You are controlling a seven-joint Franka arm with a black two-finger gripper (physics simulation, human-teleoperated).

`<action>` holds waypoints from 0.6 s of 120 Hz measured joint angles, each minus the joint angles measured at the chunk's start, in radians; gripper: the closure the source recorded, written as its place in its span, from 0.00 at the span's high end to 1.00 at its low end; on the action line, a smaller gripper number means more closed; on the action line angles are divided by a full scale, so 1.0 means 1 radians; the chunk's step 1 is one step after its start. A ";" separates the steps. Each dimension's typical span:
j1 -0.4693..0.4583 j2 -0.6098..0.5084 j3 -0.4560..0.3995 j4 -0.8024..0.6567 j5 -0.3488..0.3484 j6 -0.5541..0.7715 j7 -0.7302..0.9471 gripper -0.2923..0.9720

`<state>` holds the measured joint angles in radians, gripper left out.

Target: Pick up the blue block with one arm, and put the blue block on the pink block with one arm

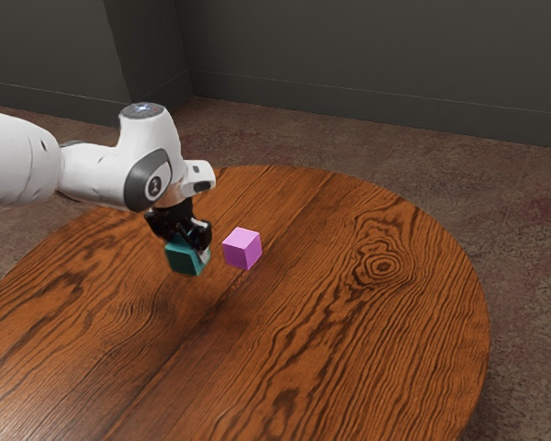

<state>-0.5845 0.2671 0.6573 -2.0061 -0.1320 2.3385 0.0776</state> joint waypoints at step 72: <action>0.528 0.428 -0.510 0.747 0.002 -0.392 0.113 0.48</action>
<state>-0.0569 0.6951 0.1470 -1.2587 -0.1304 1.9469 0.1906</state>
